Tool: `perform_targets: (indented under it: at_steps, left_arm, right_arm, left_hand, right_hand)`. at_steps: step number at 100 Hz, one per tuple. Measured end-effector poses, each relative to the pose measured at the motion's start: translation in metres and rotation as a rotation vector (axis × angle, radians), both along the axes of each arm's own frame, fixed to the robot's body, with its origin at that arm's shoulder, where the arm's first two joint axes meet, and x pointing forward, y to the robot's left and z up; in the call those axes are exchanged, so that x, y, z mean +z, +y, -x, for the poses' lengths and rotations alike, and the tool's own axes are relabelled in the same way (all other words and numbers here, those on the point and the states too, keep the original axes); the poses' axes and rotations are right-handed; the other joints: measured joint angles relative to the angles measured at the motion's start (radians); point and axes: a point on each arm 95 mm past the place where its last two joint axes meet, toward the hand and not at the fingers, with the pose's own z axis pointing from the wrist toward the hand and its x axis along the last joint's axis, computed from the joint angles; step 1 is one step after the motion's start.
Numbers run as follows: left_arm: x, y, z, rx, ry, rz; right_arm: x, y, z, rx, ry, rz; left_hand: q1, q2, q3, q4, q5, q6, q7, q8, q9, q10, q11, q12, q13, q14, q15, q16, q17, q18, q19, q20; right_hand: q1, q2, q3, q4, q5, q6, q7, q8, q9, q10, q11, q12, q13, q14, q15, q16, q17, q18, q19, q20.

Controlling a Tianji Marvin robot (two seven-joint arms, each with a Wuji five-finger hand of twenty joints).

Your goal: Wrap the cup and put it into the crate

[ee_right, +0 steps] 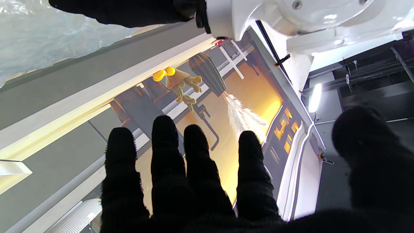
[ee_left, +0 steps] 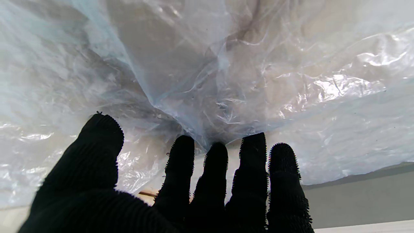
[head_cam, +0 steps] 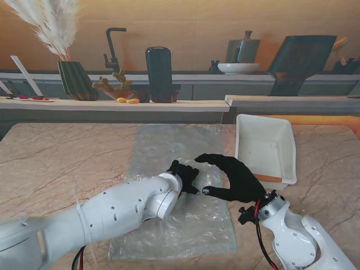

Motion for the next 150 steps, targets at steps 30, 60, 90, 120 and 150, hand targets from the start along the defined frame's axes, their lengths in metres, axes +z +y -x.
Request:
perform_targets:
  at_steps: [30, 60, 90, 120, 150]
  left_arm:
    - [-0.006, 0.012, 0.017, 0.061, -0.033, 0.073]
    - [-0.004, 0.022, 0.019, -0.015, -0.058, 0.025]
    - [0.006, 0.028, 0.014, -0.048, -0.158, 0.064]
    - [0.047, 0.046, 0.029, -0.113, -0.258, 0.175]
    - [0.076, 0.105, 0.075, -0.039, -0.251, 0.402]
  right_arm:
    - [0.002, 0.003, -0.001, 0.012, -0.013, -0.038]
    - [0.002, 0.003, -0.002, 0.011, -0.016, -0.034]
    - [0.003, 0.001, -0.001, 0.006, -0.031, -0.034]
    - [0.024, -0.019, 0.017, -0.040, -0.183, 0.151]
    - [0.031, -0.070, 0.063, -0.204, -0.286, 0.567]
  left_hand:
    - [0.051, 0.013, -0.104, 0.000, 0.036, -0.075, -0.473, -0.135, 0.009, -0.013, 0.005, 0.002, -0.014, 0.006, -0.016, -0.001, -0.001, 0.014, 0.000, 0.000]
    - [0.085, 0.010, -0.102, 0.010, 0.036, -0.093, -0.484, -0.146, 0.009, -0.014, 0.005, 0.002, -0.012, 0.007, -0.012, 0.000, -0.010, 0.015, 0.000, 0.000]
    - [0.058, -0.014, 0.052, 0.010, -0.018, -0.120, -0.523, -0.167, -0.054, -0.014, 0.010, 0.000, -0.056, -0.012, -0.041, 0.000, -0.026, 0.021, -0.033, -0.010]
    - [0.029, -0.014, 0.061, 0.010, -0.017, -0.121, -0.523, -0.185, -0.064, -0.014, 0.010, -0.004, -0.057, -0.013, -0.053, 0.000, -0.027, 0.021, -0.036, -0.014]
    - [0.019, -0.014, 0.045, 0.010, 0.102, -0.121, -0.522, -0.183, -0.003, -0.014, 0.008, -0.008, -0.057, -0.015, -0.078, -0.004, -0.026, 0.032, -0.062, -0.023]
  right_hand:
    - [0.000, 0.000, 0.000, 0.000, 0.022, -0.002, 0.003, 0.000, 0.011, 0.000, 0.000, 0.000, 0.000, -0.001, 0.000, 0.001, 0.001, 0.000, 0.000, 0.001]
    - [0.000, 0.000, 0.000, 0.000, 0.022, -0.002, 0.003, 0.000, 0.011, 0.000, 0.000, 0.000, 0.001, -0.001, 0.000, 0.008, 0.001, 0.000, 0.000, 0.001]
    - [0.000, 0.000, 0.000, 0.000, 0.022, -0.002, 0.003, -0.001, 0.011, 0.000, 0.000, 0.000, 0.001, -0.001, 0.000, 0.008, 0.001, 0.000, 0.000, 0.002]
    - [0.015, 0.000, -0.015, 0.000, 0.037, -0.002, 0.011, -0.001, 0.022, 0.000, 0.002, 0.008, 0.032, -0.002, 0.024, 0.012, 0.019, 0.000, 0.005, 0.012]
    - [0.053, -0.004, -0.009, 0.000, 0.042, -0.002, 0.011, -0.001, 0.022, 0.000, 0.027, 0.023, 0.049, -0.004, 0.050, 0.033, 0.051, -0.014, 0.034, 0.014]
